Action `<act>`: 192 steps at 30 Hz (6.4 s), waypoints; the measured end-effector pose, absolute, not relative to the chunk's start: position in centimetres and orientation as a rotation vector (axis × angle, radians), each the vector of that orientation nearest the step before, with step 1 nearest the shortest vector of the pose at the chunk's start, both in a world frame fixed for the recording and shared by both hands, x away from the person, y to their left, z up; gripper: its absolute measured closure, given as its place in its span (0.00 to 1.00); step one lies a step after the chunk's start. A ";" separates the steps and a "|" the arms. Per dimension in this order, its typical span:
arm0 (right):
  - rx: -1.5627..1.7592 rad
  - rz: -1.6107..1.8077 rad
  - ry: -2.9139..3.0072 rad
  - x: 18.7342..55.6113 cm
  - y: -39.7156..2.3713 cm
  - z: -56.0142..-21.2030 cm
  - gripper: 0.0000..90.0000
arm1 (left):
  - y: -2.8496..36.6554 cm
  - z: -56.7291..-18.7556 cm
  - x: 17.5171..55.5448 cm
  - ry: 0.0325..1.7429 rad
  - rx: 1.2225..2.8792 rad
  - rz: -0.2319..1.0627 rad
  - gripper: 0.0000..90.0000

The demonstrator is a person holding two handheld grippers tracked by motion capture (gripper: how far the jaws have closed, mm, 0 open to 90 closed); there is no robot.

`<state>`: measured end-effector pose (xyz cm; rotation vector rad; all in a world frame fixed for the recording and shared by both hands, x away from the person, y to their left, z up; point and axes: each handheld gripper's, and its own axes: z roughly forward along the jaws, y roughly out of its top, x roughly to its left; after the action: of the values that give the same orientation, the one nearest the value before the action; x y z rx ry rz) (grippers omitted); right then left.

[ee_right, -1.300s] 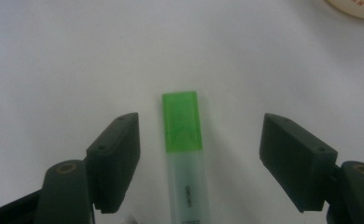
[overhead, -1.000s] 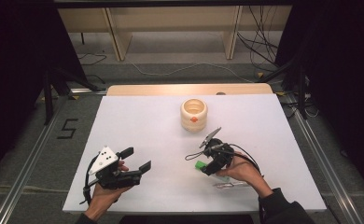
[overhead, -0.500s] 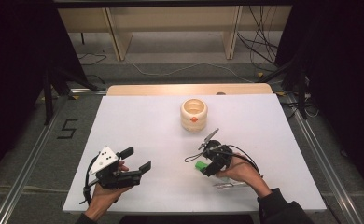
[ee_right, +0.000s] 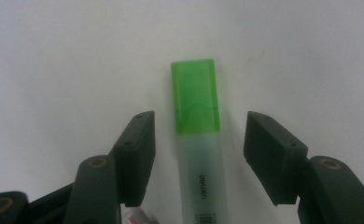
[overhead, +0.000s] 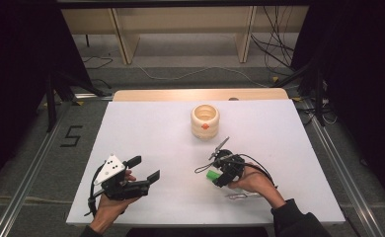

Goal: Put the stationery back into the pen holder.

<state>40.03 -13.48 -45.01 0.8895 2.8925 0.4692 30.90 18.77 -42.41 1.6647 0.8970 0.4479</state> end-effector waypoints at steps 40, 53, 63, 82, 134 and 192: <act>0.866 0.372 2.891 40.0 -12.7 -45.8 0.74 | 18.8 -42.4 30.9 0.897 1.666 0.448 0.17; 0.803 0.504 2.784 40.0 -13.3 -44.6 0.75 | 18.8 -42.4 30.9 0.900 1.665 0.446 0.17; 0.810 0.760 2.638 40.5 -14.5 -43.0 0.75 | 18.8 -42.4 31.0 0.903 1.665 0.446 0.17; 0.868 1.086 2.397 40.6 -15.5 -41.0 0.75 | 18.8 -42.4 31.0 0.902 1.666 0.447 0.17; 1.022 1.349 2.106 45.7 -14.9 -37.6 0.75 | 18.8 -42.6 31.1 0.913 1.656 0.440 0.17; 1.075 1.373 2.010 50.0 -12.7 -35.4 0.75 | 18.8 -42.5 31.0 0.907 1.663 0.437 0.17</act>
<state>49.95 -12.69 -35.36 1.0755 2.0096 1.3732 31.05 18.81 -42.55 1.6629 0.9069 0.4370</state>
